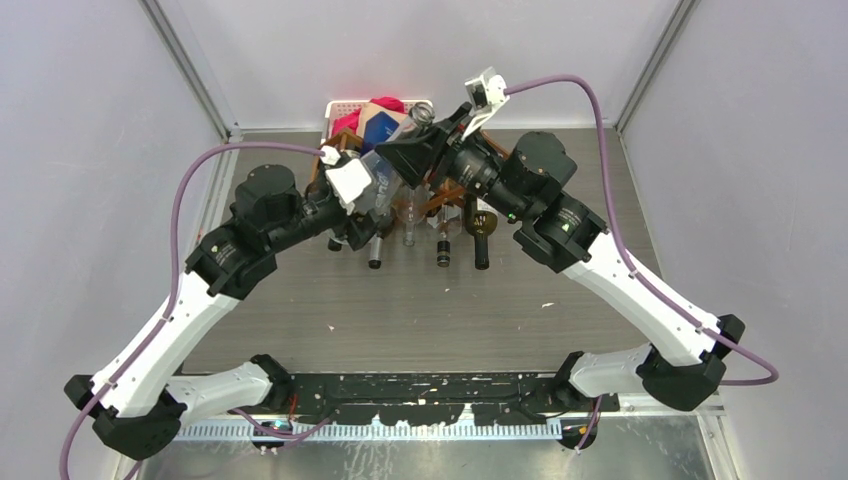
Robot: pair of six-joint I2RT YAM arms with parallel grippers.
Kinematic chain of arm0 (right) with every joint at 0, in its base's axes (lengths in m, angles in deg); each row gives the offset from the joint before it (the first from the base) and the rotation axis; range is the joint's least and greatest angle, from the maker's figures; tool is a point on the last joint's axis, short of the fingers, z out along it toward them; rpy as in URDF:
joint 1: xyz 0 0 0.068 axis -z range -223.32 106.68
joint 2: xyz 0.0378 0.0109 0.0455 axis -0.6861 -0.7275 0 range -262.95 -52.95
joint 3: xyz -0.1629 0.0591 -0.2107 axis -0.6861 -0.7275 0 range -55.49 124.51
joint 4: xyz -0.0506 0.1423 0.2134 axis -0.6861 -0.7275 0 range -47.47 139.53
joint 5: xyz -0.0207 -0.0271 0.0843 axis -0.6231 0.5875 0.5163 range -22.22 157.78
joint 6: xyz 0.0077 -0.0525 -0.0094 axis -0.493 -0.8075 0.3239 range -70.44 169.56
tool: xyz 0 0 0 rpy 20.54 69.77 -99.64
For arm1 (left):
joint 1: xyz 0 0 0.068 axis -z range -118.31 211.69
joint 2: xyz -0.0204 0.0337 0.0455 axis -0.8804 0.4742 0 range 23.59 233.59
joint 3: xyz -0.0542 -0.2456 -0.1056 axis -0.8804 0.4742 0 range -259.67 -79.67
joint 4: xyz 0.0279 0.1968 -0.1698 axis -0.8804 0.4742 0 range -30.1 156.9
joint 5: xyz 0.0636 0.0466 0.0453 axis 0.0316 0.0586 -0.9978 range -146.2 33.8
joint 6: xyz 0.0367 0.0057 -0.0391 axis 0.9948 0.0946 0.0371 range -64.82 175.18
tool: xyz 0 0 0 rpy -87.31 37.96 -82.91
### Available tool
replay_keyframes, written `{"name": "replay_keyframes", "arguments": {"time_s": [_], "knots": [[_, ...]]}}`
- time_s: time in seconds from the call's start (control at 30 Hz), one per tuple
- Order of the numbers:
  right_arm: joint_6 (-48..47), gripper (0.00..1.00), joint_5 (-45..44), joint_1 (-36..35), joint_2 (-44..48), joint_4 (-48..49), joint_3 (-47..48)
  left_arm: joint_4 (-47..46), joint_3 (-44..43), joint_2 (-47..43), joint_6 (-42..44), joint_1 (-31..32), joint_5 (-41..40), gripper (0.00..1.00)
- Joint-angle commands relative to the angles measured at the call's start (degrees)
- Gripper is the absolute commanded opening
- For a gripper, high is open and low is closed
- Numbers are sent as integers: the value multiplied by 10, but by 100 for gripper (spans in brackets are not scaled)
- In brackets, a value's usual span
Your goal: Take the wine bottle off the wine rack
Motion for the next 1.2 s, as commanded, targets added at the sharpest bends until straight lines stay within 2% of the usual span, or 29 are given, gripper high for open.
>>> {"name": "replay_keyframes", "arguments": {"time_s": [0.0,0.03,0.07,0.1,0.27,0.4,0.53,0.73,0.87,1.0,1.17], "knots": [[5,2,-1,-4,-5,4,54,-77,-56,-13,3,2,16,33],[4,1,-12,-3,-11,-24,73,-47,-62,-10,7,2,25,75],[-4,1,-16,-3,-18,-52,94,-18,-69,-6,13,2,36,96],[-16,1,-19,-3,-25,-74,117,4,-74,-2,15,2,39,99],[-74,1,-92,-2,-17,-95,146,74,-96,20,5,2,12,100],[-110,1,-141,8,-11,-127,183,153,-132,37,5,2,28,100],[-156,1,-191,10,3,-154,206,173,-158,43,-5,1,24,100],[-236,1,-317,10,28,-175,216,238,-255,94,-55,-26,5,100],[-305,1,-489,20,10,-168,222,320,-357,164,-88,-68,-4,100],[-333,1,-522,68,25,-111,170,388,-467,234,-128,-131,2,100],[-278,1,-503,177,11,-141,169,457,-557,315,-172,-212,15,100]]}}
